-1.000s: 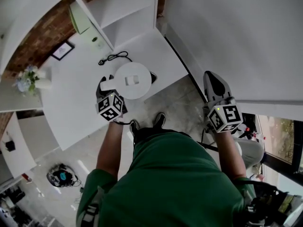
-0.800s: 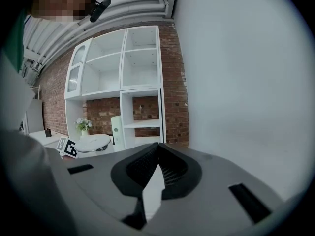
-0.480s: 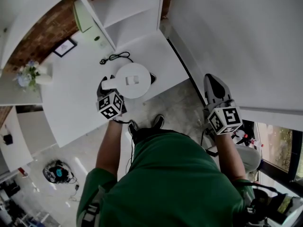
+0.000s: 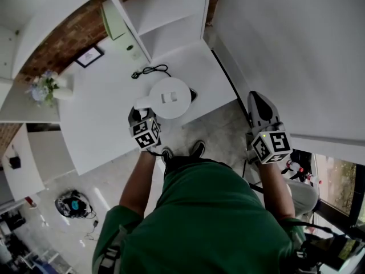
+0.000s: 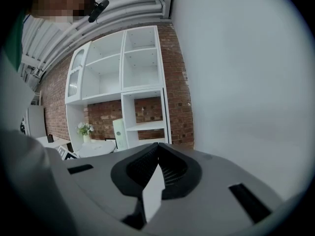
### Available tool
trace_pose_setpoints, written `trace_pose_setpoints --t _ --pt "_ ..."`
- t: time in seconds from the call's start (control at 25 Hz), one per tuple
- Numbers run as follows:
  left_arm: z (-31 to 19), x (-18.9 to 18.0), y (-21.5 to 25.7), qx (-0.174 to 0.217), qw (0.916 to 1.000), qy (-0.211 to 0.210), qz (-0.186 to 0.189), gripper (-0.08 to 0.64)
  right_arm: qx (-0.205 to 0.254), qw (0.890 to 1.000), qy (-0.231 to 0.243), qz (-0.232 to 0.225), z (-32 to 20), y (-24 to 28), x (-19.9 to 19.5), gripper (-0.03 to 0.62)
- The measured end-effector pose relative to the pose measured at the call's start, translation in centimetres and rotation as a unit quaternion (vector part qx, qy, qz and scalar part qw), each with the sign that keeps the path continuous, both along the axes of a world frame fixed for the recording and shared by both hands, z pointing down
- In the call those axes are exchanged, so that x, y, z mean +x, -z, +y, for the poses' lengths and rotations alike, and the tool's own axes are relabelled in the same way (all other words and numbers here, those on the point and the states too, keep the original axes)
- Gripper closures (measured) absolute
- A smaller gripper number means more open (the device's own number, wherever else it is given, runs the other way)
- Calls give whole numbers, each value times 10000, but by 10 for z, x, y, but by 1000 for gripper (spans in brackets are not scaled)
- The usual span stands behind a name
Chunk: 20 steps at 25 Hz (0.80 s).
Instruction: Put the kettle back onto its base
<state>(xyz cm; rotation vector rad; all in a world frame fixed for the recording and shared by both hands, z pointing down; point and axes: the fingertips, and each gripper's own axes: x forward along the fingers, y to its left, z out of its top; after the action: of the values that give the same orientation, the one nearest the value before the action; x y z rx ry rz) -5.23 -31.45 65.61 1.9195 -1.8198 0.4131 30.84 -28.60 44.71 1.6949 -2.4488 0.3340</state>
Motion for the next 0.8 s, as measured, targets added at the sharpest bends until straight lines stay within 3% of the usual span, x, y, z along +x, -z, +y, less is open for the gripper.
trace_pose_setpoints --t 0.2,0.32,0.52,0.68,0.8 --pt "31 -3 9 -105 9997 -212 48 351 1 9999 -35 -155 -5 -1 -15 571" --pt "45 -7 28 -22 9980 -608 183 353 35 9995 -114 -286 -8 0 -25 571" --pt "53 -21 86 541 9916 -1139 284 392 120 9987 -164 -468 -10 6 -51 571" --pt "54 -39 126 852 9893 -1161 232 493 257 9984 -134 -485 -11 16 -74 571" --pt "56 -52 154 1075 9879 -1066 346 520 404 9984 -111 -375 -6 27 -90 572"
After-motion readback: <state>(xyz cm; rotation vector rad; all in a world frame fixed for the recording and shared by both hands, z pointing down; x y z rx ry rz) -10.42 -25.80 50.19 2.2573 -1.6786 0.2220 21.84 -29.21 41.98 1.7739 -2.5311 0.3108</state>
